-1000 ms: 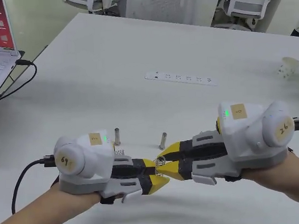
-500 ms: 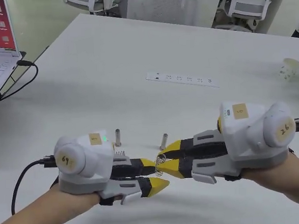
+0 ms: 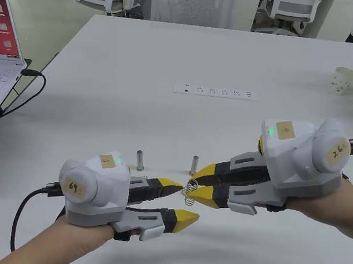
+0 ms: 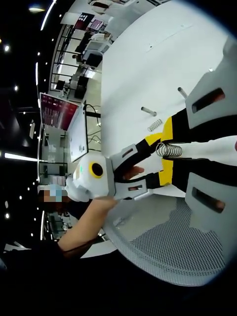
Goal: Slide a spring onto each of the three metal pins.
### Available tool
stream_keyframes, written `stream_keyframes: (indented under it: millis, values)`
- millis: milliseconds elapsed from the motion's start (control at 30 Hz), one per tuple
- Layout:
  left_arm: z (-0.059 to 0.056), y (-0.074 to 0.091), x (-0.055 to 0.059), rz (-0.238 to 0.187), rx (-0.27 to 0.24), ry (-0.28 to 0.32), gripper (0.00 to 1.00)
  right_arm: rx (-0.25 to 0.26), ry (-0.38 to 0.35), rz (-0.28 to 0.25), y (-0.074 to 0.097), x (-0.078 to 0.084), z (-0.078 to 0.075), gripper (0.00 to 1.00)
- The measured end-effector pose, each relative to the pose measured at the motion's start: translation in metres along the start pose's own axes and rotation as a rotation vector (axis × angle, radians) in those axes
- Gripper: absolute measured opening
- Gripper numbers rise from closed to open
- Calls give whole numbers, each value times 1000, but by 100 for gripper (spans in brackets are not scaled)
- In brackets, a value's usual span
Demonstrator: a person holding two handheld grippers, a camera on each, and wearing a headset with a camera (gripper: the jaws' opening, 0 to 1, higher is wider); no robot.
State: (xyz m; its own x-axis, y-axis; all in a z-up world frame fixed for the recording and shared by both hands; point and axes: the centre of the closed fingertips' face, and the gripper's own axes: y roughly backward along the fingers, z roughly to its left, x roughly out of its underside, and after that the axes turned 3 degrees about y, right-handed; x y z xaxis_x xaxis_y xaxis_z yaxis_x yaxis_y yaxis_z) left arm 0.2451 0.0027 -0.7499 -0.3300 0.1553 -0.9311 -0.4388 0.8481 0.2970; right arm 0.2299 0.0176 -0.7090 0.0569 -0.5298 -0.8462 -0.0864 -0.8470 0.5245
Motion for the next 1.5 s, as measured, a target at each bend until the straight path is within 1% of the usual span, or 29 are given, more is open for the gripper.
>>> stream_keyframes:
  millis: [33,133,267,333,433,567,667,767,800,967,1033,1100,1167,1200,1300,1400,1500]
  values:
    - [1,1,0,-2,-2,-4,33,0,0,0,0,0,0,8]
    - [4,4,-1,-7,-13,8,34,4,0,0,0,0,0,8]
    - [8,8,0,-3,-26,8,37,13,4,4,0,0,-2,8]
    - [13,10,2,0,-42,0,40,17,4,1,0,0,-2,8]
    - [21,16,2,-3,-73,8,44,22,3,2,0,1,-3,8]
    - [33,25,3,-5,-110,19,46,31,2,1,0,2,-5,8]
    - [40,32,4,-12,-135,25,47,36,2,1,0,3,-6,8]
    - [45,38,7,-10,-153,37,50,45,-1,2,0,5,-8,8]
    - [47,40,9,-5,-162,37,51,47,-2,3,0,6,-9,8]
    - [50,44,12,15,-176,30,56,59,-5,6,2,9,-13,8]
    - [51,45,12,21,-176,28,57,64,-7,6,2,10,-15,8]
    - [50,45,12,25,-171,27,60,75,-11,7,3,12,-17,8]
    - [50,47,14,40,-170,18,63,82,-14,9,4,13,-19,8]
    - [50,48,17,54,-168,10,65,86,-15,9,5,14,-20,8]
    - [48,50,22,82,-161,3,72,96,-20,12,8,16,-22,8]
    - [49,54,27,105,-159,10,81,103,-24,17,10,19,-24,8]
    - [54,60,30,118,-182,32,89,112,-29,17,11,21,-26,8]
